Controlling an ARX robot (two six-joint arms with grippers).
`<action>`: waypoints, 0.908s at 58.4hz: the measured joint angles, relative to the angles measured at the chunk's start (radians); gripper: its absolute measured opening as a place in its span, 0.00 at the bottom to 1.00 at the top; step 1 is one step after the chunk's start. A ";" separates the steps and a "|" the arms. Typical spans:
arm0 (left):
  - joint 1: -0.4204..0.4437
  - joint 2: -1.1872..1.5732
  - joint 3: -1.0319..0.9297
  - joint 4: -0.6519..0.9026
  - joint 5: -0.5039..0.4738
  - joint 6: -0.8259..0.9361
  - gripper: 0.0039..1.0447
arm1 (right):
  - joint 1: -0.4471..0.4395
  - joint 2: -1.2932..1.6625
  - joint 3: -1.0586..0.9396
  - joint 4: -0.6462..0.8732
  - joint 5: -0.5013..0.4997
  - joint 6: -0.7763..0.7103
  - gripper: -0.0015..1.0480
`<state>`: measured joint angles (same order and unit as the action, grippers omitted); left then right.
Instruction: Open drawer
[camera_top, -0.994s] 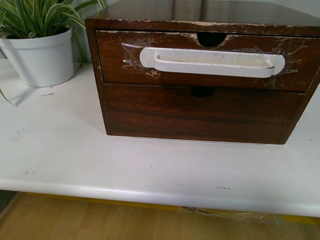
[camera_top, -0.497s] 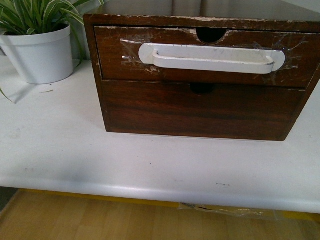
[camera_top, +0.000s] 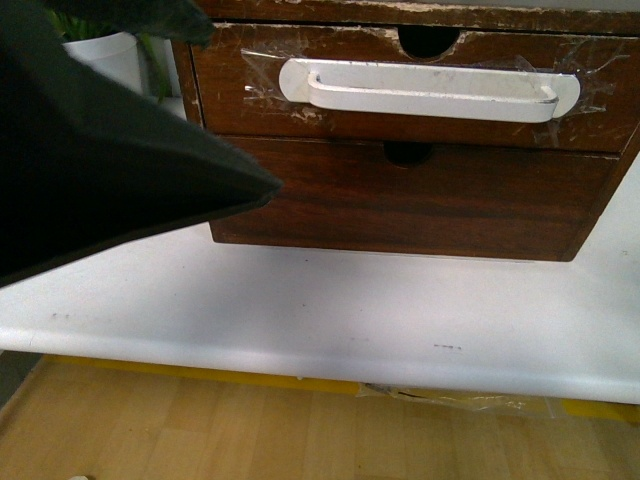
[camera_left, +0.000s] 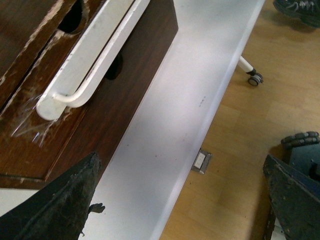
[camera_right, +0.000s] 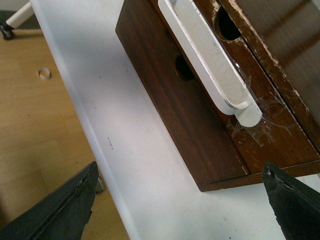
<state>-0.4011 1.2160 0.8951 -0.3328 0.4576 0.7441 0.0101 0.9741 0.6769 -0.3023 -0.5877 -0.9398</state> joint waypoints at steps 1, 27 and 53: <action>-0.006 0.018 0.021 -0.018 0.003 0.010 0.94 | 0.001 0.014 0.010 -0.005 0.003 -0.009 0.91; -0.058 0.392 0.401 -0.253 -0.066 0.238 0.94 | 0.078 0.261 0.171 -0.021 0.105 -0.152 0.91; -0.071 0.558 0.599 -0.352 -0.083 0.302 0.94 | 0.144 0.362 0.220 0.019 0.167 -0.152 0.91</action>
<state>-0.4725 1.7737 1.4937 -0.6849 0.3744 1.0458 0.1543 1.3361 0.8974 -0.2836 -0.4202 -1.0920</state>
